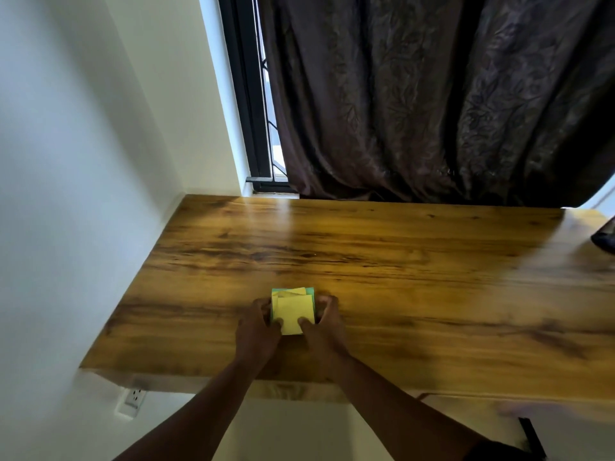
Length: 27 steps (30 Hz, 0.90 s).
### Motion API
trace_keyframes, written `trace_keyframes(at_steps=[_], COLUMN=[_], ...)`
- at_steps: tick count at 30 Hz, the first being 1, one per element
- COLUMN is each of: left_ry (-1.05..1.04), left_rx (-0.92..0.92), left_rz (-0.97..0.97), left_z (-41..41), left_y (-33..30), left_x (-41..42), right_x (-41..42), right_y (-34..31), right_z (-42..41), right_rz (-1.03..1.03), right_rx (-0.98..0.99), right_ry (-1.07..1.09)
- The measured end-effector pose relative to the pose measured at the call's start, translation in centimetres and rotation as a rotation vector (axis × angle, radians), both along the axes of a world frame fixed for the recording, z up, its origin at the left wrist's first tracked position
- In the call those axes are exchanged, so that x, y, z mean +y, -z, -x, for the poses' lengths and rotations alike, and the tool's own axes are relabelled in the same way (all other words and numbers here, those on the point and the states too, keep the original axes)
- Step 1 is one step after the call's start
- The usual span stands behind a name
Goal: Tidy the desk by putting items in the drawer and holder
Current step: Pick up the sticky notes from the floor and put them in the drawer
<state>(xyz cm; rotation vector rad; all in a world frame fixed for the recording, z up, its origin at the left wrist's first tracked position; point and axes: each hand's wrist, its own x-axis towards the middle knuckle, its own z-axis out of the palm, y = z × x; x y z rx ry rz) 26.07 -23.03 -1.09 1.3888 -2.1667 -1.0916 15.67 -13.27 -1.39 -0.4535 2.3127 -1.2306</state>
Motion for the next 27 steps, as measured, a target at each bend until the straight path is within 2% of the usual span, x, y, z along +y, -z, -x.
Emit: trace_keyframes(at_steps=[3, 8, 17, 20, 24, 27], left_ry=[-0.008, 0.067, 0.077, 0.031, -0.257, -0.324], left_rx=[-0.045, -0.136, -0.196, -0.118, 0.110, 0.314], left_rz=[-0.004, 0.077, 0.073, -0.012, -0.192, -0.226], left_z=[-0.5, -0.9, -0.8, -0.9, -1.8, -3.1], left_y=[0.1, -0.3, -0.3, -0.7, -1.4, -1.5], left_x=[-0.5, -0.9, -0.9, -0.7, 0.2, 2.0], right_x=[-0.1, -0.2, 0.0, 0.3, 1.1, 1.6], right_y=[-0.2, -0.1, 0.2, 0.0, 0.3, 1.0], right_z=[-0.5, -1.5, -2.3, -2.4, -3.3, -5.1], right_rz=[-0.045, -0.146, -0.336, -0.328, -0.220, -0.117], right_rx=[0.061, 0.220, 0.345, 0.359, 0.430, 0.487], right_ry=[0.053, -0.010, -0.004, 0.018, 0.076, 0.076])
